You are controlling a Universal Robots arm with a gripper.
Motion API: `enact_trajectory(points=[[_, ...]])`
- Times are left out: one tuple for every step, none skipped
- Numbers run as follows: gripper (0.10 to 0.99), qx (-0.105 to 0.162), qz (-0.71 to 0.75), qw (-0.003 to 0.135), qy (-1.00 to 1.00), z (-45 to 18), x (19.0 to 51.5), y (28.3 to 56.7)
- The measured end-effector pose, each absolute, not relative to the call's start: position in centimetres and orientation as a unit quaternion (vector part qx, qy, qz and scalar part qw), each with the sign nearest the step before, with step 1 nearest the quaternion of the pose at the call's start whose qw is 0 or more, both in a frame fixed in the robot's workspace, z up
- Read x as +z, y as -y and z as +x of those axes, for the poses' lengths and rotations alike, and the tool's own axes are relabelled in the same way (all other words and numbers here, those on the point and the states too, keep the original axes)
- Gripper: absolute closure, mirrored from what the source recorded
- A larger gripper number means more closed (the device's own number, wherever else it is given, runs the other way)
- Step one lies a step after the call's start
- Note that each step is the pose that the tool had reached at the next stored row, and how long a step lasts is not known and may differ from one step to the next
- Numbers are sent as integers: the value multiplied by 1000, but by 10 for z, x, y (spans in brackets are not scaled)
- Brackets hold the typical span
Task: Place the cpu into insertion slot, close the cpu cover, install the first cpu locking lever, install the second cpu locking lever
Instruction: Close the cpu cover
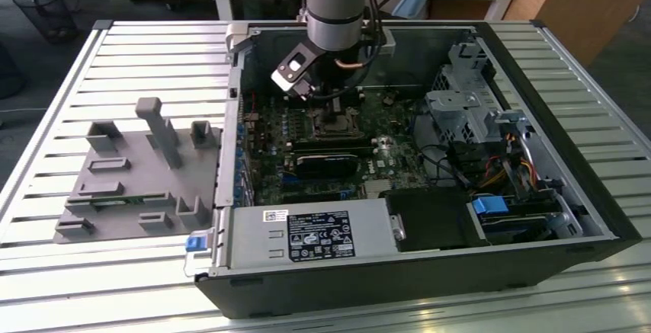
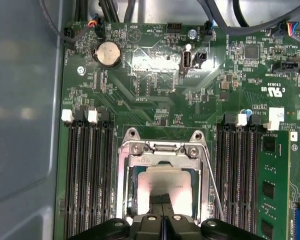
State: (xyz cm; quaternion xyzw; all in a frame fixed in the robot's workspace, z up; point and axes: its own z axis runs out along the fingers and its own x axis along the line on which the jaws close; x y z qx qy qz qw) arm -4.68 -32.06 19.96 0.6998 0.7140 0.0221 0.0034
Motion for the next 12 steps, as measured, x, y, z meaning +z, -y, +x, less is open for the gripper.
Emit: enact_trajectory(points=[[965, 22, 700, 3, -714, -45, 200, 321], [965, 22, 700, 3, -714, -45, 200, 321], [965, 22, 700, 4, -714, -44, 200, 321], [965, 22, 700, 3, -714, -44, 201, 321], [965, 22, 700, 4, -714, -44, 202, 321], [965, 22, 700, 3, -714, -44, 204, 321], [965, 22, 700, 3, -714, -44, 207, 321], [965, 22, 700, 4, -714, -44, 209, 321], [965, 22, 700, 3, -714, -44, 209, 321], [965, 22, 700, 3, -714, -44, 209, 321], [965, 22, 700, 3, -714, -43, 209, 321], [965, 22, 700, 3, -714, -43, 209, 321]])
